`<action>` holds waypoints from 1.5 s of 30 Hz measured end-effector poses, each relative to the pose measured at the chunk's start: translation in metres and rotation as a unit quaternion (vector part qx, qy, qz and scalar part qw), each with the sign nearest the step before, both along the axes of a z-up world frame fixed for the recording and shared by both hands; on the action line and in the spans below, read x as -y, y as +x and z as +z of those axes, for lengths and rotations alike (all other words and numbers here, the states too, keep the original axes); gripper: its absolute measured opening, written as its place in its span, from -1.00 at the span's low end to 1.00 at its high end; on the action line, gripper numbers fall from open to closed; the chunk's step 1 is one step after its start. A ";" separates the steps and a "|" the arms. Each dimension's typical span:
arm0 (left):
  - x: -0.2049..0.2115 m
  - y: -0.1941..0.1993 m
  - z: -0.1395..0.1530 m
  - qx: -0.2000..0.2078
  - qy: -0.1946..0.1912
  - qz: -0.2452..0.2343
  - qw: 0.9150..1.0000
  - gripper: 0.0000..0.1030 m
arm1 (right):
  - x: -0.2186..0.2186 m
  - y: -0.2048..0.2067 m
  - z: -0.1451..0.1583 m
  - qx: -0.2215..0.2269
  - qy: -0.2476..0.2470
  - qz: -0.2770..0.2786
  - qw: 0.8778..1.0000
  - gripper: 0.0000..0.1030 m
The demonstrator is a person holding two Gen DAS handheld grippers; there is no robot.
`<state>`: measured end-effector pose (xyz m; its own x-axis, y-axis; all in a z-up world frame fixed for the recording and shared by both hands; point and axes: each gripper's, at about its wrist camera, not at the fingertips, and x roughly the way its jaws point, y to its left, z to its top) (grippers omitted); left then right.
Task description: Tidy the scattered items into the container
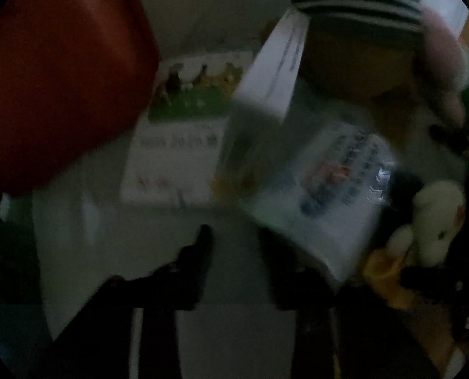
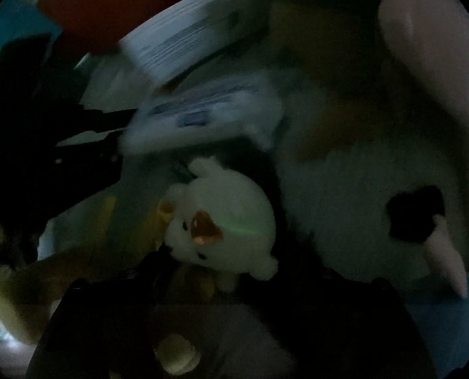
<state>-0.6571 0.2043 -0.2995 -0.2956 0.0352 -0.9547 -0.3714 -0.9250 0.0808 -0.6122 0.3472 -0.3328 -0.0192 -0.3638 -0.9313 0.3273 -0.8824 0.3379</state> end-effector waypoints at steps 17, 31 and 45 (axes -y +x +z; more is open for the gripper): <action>0.110 0.045 0.064 -0.083 0.040 0.134 0.987 0.64 | 0.084 -0.104 0.076 -0.177 -0.016 0.027 0.984 0.87; 0.113 0.009 0.032 -0.068 0.059 0.159 0.983 0.64 | 0.123 -0.159 0.016 -0.163 0.117 0.057 0.978 0.90; 0.121 0.091 0.094 -0.086 0.085 0.130 0.984 0.64 | 0.056 -0.001 0.007 -0.028 0.072 0.036 0.996 0.95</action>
